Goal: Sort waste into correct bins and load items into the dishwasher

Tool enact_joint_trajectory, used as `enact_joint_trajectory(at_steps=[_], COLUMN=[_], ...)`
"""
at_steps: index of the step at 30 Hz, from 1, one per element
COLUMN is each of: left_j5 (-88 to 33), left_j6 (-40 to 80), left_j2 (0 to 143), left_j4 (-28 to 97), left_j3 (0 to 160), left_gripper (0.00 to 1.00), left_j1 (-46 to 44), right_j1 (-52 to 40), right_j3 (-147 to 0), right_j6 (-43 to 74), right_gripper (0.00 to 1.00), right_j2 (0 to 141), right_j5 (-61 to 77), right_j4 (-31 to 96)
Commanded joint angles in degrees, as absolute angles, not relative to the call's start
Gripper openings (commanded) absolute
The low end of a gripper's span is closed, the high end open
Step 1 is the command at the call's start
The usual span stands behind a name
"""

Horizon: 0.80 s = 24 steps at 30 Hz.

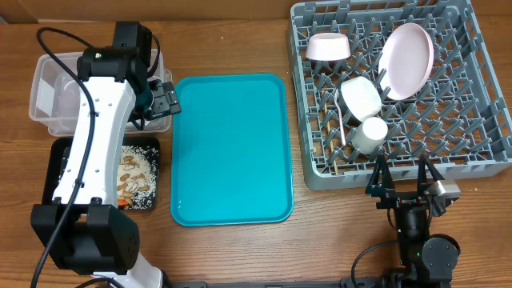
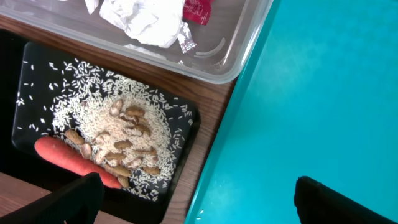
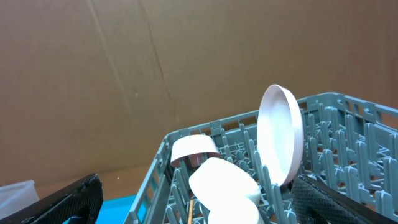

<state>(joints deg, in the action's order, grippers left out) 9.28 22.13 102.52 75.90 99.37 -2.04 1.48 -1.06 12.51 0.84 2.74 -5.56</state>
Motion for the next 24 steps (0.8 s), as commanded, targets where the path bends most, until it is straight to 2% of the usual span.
enact_joint_trajectory(at_steps=[1, 7, 24], left_j5=[10.0, 10.0, 10.0], left_j6=[22.7, 22.7, 22.7], left_j2=[100.7, 100.7, 100.7], left_j4=[76.0, 76.0, 76.0], left_j3=[100.6, 100.6, 100.6], left_gripper=[1.00, 1.00, 1.00], left_j1=[-2.0, -2.0, -2.1], right_j1=[1.6, 1.6, 2.5], right_j3=[-0.4, -0.4, -0.4], right_j6=[9.8, 4.9, -0.6], right_gripper=[1.00, 1.00, 1.00], right_j2=[0.1, 0.1, 0.1], right_j5=[2.7, 2.7, 5.1], right_j4=[-3.3, 4.9, 4.3])
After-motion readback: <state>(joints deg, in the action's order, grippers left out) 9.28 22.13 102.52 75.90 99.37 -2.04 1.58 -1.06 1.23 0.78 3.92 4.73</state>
